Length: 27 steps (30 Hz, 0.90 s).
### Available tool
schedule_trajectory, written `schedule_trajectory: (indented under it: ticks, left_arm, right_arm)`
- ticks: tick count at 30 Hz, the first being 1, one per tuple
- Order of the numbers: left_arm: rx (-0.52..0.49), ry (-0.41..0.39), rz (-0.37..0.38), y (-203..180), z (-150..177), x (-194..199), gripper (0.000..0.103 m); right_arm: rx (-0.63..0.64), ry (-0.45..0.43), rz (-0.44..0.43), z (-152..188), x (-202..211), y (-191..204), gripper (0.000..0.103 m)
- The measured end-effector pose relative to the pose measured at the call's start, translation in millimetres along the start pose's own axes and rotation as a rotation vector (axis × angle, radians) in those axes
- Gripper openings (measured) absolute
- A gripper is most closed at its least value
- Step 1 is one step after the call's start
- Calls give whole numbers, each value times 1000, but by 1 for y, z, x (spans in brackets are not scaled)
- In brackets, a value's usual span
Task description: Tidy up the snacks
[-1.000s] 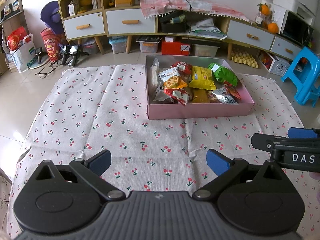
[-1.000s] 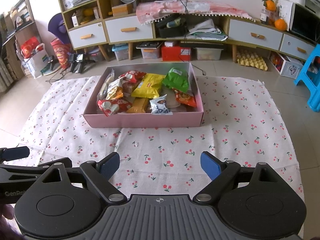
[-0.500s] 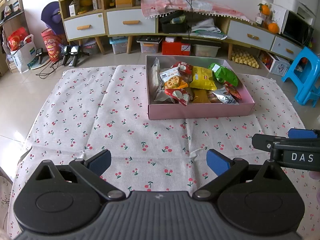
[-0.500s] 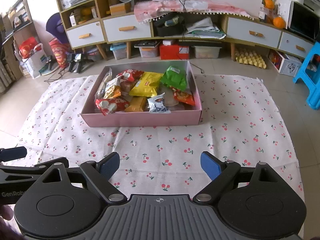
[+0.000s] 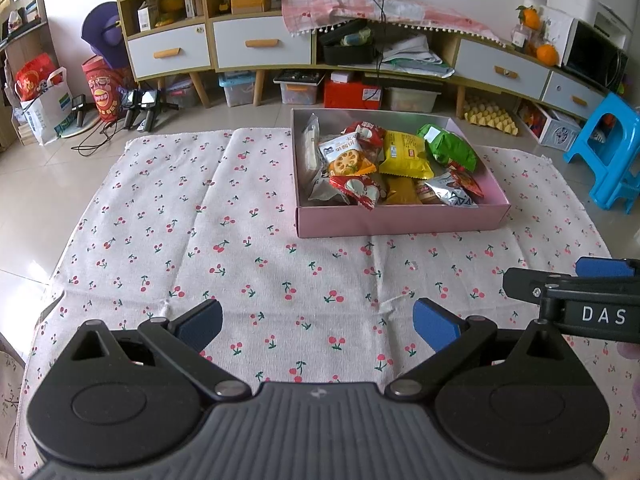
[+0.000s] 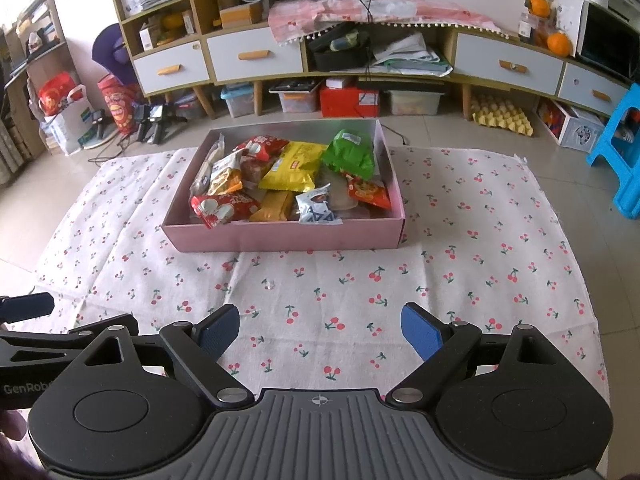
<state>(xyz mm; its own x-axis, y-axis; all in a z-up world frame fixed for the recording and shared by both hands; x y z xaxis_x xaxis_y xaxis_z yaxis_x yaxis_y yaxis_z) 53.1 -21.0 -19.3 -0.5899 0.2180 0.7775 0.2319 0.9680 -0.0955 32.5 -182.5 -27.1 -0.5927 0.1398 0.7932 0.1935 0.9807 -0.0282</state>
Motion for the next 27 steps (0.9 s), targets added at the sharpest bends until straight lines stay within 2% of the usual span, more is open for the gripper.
schedule_trajectory:
  ticks: [27]
  left_arm:
    - [-6, 15, 9, -1, 4, -3, 101]
  right_arm:
    - [2, 2, 1, 0, -1, 1, 90]
Point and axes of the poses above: each gripper's, at about its wrist camera, not at the fingertips, and x roughly against the way its jaws point, y to its left, z to its underside, the point moved 5 cm from there along -x, roughly the way its jaws point, and after that the axes turned 7 degrees about z, right-handed, at the moved point
